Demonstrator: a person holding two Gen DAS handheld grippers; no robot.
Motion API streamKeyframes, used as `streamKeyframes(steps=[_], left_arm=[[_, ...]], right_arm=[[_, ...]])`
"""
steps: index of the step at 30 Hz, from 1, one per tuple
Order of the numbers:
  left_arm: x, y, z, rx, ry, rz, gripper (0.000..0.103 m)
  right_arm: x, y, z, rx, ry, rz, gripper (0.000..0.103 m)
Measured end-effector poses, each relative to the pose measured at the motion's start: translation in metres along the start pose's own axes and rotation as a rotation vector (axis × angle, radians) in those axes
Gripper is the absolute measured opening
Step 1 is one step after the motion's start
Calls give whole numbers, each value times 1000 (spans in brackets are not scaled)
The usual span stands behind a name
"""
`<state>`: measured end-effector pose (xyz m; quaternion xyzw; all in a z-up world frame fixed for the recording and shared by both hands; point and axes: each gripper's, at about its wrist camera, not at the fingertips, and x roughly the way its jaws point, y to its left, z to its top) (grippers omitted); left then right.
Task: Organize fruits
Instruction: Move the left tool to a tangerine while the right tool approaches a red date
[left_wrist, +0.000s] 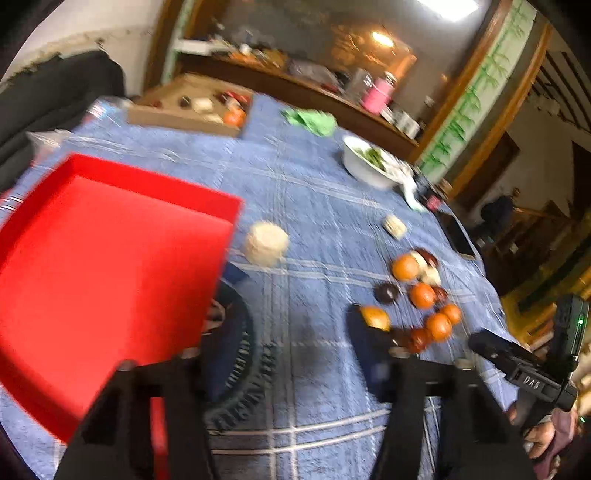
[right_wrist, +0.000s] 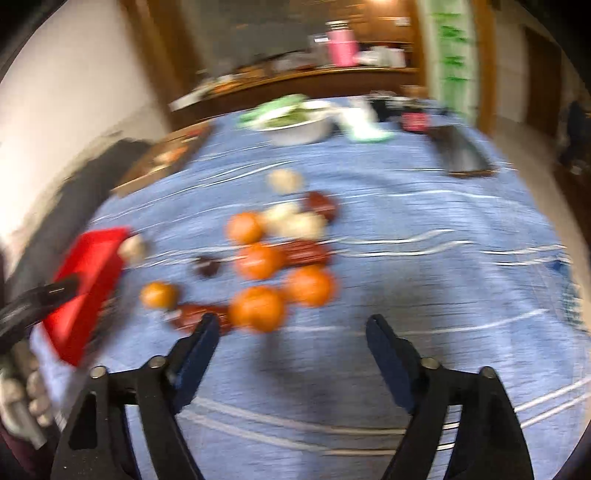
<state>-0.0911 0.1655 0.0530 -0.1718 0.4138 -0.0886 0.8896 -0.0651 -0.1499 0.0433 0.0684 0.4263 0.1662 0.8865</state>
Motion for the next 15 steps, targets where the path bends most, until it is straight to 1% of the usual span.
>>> streamKeyframes(steps=[1, 2, 4, 7, 10, 11, 12, 15], left_arm=[[3, -4, -2, 13, 10, -13, 45], [6, -9, -2, 30, 15, -18, 45], [8, -18, -4, 61, 19, -31, 45], [9, -24, -3, 84, 20, -45, 46], [14, -25, -2, 95, 30, -48, 46], [16, -25, -1, 99, 36, -49, 46], [18, -26, -1, 102, 43, -51, 46], [29, -30, 1, 119, 72, -56, 46]], right_arm=[[2, 8, -2, -19, 7, 32, 71], [7, 21, -4, -51, 19, 71, 68], [14, 40, -8, -105, 23, 91, 65], [26, 64, -10, -215, 21, 66, 64], [42, 77, -10, -292, 43, 25, 58], [43, 77, -11, -303, 43, 9, 57], [52, 75, -6, -323, 53, -15, 56], [59, 75, -2, -356, 56, -37, 56]])
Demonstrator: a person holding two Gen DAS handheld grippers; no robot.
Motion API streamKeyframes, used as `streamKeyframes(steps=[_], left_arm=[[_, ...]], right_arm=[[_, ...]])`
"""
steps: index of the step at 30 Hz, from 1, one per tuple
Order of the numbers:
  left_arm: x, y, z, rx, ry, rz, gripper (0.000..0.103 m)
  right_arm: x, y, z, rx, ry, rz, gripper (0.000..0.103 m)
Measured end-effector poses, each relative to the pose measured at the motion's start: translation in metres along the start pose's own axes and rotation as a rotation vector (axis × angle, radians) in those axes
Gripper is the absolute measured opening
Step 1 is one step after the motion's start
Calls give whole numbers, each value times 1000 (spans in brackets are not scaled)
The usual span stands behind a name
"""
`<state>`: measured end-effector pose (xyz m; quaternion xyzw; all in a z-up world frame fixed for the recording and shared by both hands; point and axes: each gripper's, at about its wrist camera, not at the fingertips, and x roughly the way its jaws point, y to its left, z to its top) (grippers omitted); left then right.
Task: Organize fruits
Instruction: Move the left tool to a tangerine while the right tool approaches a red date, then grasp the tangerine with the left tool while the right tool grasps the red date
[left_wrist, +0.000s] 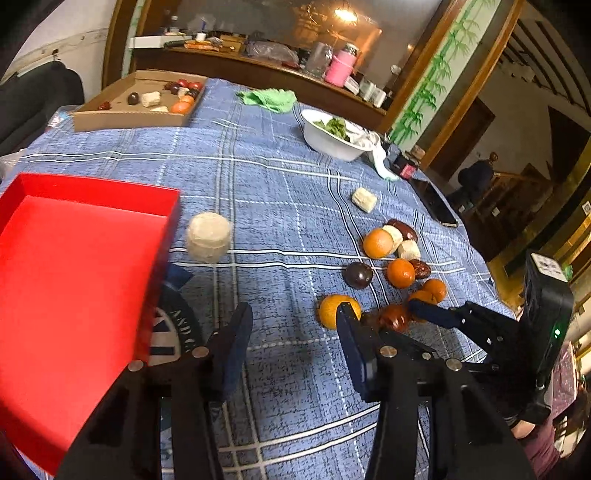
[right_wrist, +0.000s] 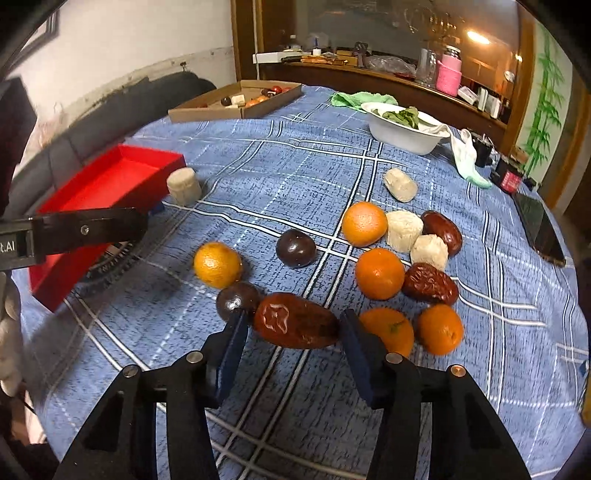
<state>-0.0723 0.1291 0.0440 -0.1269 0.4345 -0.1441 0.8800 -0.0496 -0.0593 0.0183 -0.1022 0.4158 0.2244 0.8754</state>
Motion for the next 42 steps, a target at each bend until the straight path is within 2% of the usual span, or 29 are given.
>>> streamKeyframes(steps=[6, 8, 12, 17, 21, 23, 24, 25, 28, 34, 42], left_arm=[[34, -13, 5, 45, 60, -15, 46], [40, -16, 7, 50, 63, -47, 45], [47, -21, 12, 59, 79, -64, 45], [49, -27, 11, 87, 82, -67, 47], [61, -36, 8, 122, 109, -87, 48], [65, -39, 4, 139, 111, -100, 47], [66, -38, 3, 132, 105, -125, 35], [65, -36, 3, 119, 102, -144, 31], [64, -29, 4, 78, 93, -140, 31], [46, -24, 4, 57, 36, -128, 31], [3, -5, 0, 4, -55, -115, 31]], right_arm=[[0, 1, 2, -20, -10, -2, 52], [-1, -1, 0, -13, -8, 13, 52], [-6, -8, -4, 25, -16, 47, 50], [-23, -16, -10, 76, -38, 80, 32], [-22, -14, -13, 66, -24, 75, 32], [-16, -13, -14, 60, -13, 59, 36], [-13, -13, -14, 58, -3, 54, 37], [-11, -13, -13, 57, 5, 54, 37], [-11, -10, -9, 37, -8, 31, 39], [-2, -4, 1, 20, -5, 9, 52], [2, -7, 12, 77, -2, 12, 53]])
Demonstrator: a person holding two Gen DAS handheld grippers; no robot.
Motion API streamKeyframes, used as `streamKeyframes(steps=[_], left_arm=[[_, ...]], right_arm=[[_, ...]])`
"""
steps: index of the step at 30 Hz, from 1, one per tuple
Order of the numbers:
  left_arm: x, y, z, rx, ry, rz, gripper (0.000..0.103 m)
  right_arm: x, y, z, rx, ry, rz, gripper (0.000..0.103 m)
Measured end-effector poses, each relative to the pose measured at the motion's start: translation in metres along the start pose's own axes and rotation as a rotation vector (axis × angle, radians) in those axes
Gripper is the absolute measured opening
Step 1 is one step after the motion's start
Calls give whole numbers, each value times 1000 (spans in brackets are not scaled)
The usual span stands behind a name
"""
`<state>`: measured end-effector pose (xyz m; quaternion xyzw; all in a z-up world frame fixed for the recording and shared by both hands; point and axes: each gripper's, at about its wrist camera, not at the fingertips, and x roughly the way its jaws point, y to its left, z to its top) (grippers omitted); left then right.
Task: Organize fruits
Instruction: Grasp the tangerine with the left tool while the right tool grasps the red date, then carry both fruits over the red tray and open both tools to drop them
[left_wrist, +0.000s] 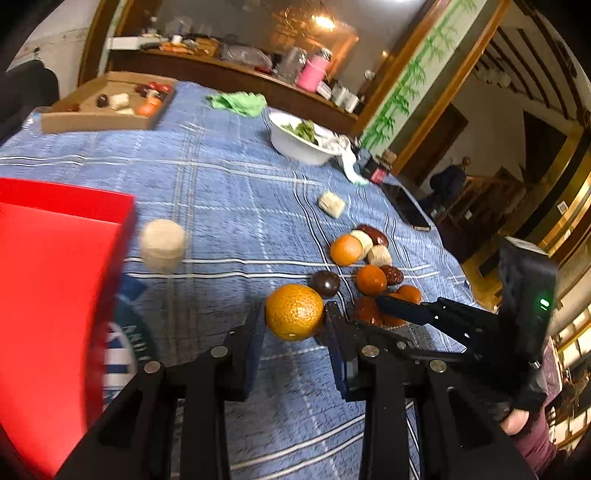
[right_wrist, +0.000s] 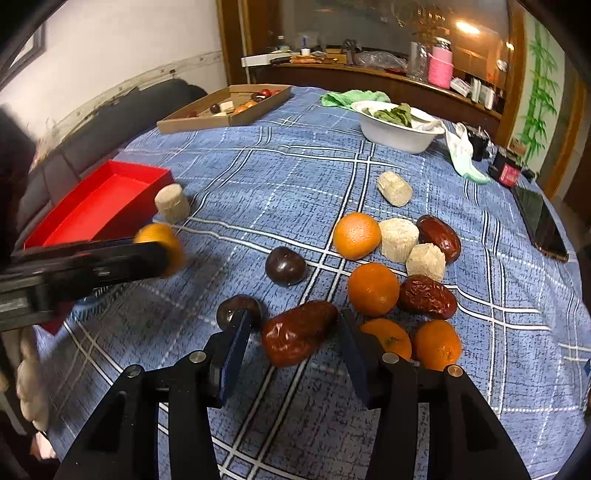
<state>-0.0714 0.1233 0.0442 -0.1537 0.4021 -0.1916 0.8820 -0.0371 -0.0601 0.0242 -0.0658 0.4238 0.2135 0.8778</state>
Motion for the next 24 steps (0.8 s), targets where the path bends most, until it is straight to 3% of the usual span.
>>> streamKeyframes(steps=[5, 10, 13, 15, 16, 22, 24], left_arm=[[-36, 14, 0, -10, -77, 52, 31], [-66, 30, 1, -29, -143, 107, 31], [-80, 42, 1, -43, -173, 149, 31], [-87, 51, 0, -59, -183, 168, 31], [-91, 58, -1, -73, -187, 180, 31], [-108, 95, -7, -152, -204, 256, 31], [-112, 110, -9, -184, -206, 282, 31]], right_arm=[[-5, 1, -4, 43, 17, 19, 53], [-4, -21, -8, 253, 38, 157, 52], [5, -34, -4, 383, 58, 198, 46], [7, -34, -1, 411, 56, 193, 43], [9, -31, 1, 410, 61, 158, 33], [11, -13, 4, 362, 60, 49, 31], [3, -10, 8, 358, 34, 65, 32]])
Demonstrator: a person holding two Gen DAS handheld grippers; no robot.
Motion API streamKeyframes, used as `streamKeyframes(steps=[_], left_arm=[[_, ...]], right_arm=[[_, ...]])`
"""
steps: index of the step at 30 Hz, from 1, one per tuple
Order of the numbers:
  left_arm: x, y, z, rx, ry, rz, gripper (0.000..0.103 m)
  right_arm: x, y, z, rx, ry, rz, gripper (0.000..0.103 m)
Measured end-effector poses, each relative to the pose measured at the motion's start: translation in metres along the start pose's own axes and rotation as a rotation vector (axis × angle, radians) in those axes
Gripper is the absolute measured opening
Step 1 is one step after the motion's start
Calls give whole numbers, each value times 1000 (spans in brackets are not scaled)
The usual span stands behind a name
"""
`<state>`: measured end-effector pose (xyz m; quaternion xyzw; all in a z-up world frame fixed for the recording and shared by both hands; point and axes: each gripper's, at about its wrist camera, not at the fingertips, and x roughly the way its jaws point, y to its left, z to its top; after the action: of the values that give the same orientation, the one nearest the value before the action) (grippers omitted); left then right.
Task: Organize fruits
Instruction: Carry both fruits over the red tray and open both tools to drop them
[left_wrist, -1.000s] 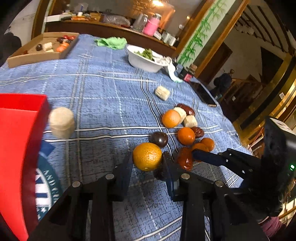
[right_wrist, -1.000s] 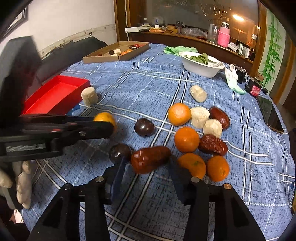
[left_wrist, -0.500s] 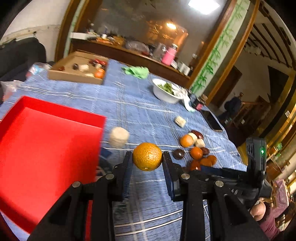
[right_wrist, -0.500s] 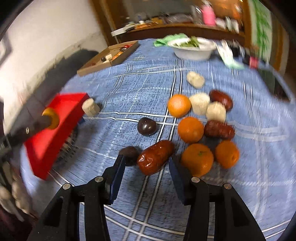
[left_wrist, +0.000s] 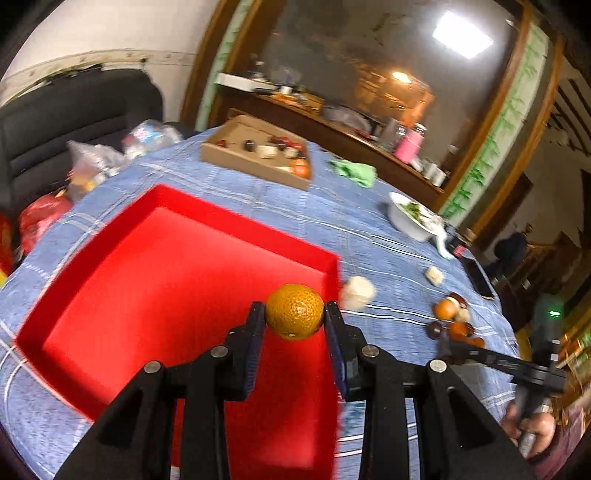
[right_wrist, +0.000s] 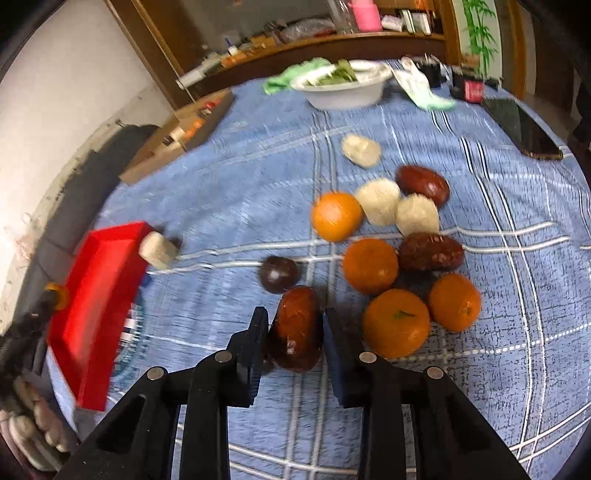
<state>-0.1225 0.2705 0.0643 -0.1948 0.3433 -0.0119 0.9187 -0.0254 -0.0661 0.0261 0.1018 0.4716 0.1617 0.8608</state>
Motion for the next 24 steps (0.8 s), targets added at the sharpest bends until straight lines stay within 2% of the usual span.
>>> streamKeyframes(steps=[5, 12, 14, 15, 17, 24], left_arm=[[6, 29, -2, -67, 27, 45, 31], [8, 43, -6, -91, 46, 74, 32], [3, 49, -4, -106, 37, 70, 37], [0, 53, -2, -116, 31, 69, 42], [-7, 59, -1, -132, 13, 70, 46], [-26, 81, 5, -194, -38, 61, 52]], right_arm=[[-20, 37, 5, -73, -31, 85, 32], [9, 145, -2, -235, 84, 297, 33], [20, 178, -7, -291, 108, 335, 33], [23, 186, -11, -308, 113, 338, 33], [33, 210, -16, -361, 129, 337, 33], [60, 240, -41, -467, 183, 299, 33]])
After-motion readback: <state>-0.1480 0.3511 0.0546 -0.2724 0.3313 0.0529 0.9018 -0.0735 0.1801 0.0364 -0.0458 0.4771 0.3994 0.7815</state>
